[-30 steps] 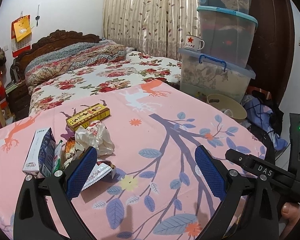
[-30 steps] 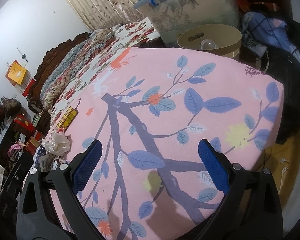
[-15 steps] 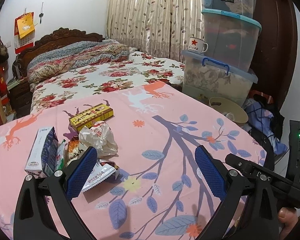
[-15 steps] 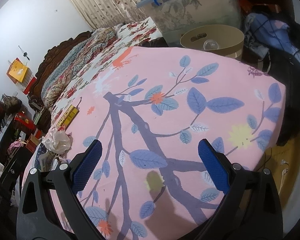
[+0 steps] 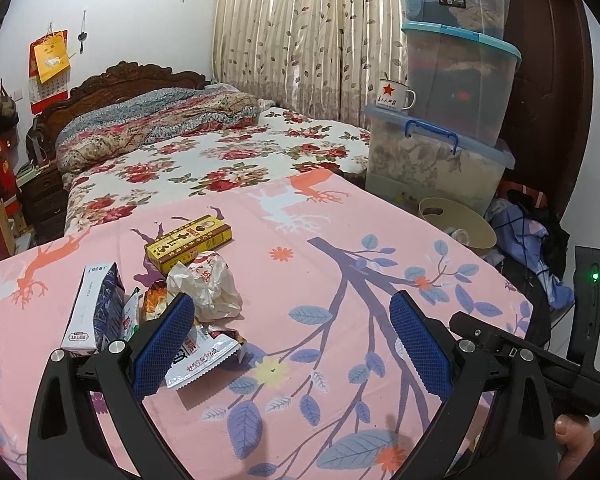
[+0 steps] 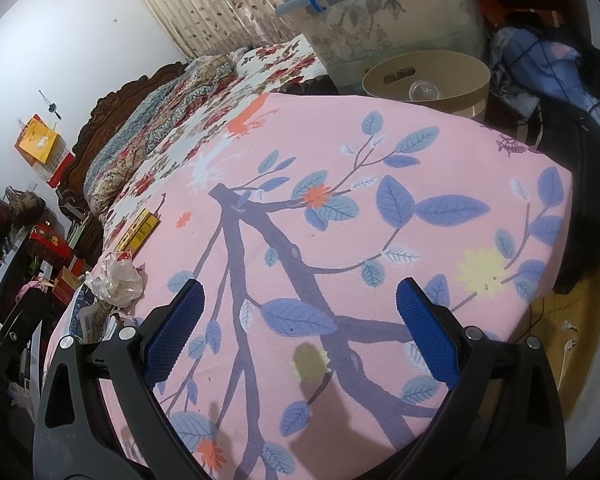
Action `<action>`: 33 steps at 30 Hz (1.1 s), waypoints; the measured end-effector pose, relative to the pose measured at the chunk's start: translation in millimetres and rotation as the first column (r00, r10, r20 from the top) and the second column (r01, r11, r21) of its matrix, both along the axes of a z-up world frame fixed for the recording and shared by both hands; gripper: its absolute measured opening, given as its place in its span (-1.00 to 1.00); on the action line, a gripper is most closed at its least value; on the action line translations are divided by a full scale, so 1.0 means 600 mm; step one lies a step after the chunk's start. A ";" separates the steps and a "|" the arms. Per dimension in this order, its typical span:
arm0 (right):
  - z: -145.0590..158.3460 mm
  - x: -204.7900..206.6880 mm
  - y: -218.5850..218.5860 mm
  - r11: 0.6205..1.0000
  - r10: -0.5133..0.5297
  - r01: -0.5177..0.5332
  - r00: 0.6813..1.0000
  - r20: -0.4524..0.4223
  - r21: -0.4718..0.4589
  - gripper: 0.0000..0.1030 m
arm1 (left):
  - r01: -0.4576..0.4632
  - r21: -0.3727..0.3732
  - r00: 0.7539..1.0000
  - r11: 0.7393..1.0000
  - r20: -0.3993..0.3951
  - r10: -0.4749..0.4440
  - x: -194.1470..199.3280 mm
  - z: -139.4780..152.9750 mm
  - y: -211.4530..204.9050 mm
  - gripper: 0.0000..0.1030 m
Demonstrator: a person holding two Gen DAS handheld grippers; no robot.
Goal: Collect trash
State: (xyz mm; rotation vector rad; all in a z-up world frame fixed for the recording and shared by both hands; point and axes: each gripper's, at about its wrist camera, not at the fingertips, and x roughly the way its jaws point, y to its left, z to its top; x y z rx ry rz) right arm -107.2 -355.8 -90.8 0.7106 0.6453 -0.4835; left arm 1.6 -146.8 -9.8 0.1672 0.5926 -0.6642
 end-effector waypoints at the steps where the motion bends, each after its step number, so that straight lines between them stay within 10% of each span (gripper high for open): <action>1: -0.001 0.000 0.000 1.000 0.001 -0.001 1.000 -0.001 0.002 0.86 | 0.000 0.001 1.000 1.000 -0.002 0.000 0.000 0.000 0.000 0.83; 33: -0.008 0.012 0.004 1.000 0.025 -0.025 1.000 -0.013 0.013 0.86 | -0.026 0.010 0.998 1.000 -0.048 0.027 0.021 -0.016 0.008 0.82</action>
